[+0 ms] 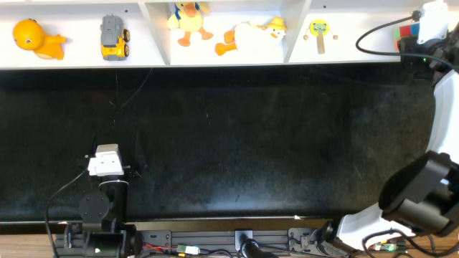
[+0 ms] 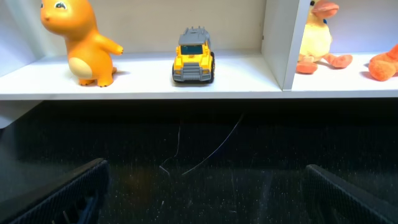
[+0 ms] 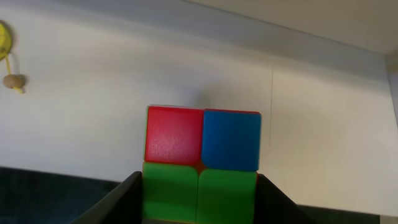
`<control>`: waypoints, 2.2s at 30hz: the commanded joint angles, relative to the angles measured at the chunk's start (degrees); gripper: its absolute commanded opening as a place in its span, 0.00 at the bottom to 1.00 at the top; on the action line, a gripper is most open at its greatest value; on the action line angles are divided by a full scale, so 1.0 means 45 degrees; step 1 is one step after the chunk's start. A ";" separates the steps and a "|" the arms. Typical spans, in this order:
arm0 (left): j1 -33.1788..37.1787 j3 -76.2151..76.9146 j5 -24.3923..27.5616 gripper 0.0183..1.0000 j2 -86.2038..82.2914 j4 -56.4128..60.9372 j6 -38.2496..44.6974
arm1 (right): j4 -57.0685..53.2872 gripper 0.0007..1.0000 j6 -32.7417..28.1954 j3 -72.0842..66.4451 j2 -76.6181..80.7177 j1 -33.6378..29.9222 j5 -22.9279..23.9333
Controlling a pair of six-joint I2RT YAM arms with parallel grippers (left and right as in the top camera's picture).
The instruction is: Store Toys
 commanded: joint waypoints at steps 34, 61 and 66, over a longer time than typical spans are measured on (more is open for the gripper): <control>0.0087 -0.0049 0.0034 1.00 -0.0117 0.0015 0.0199 | 0.0976 1.00 0.0903 0.0500 0.1107 0.0321 0.0005; 0.0087 -0.0049 0.0034 1.00 -0.0117 0.0015 0.0199 | 0.2059 1.00 0.1831 -0.7291 -0.5319 0.0714 0.0340; 0.0087 -0.0049 0.0034 1.00 -0.0117 0.0015 0.0199 | 0.2793 0.99 0.2181 -0.9063 -0.7057 0.1855 0.0466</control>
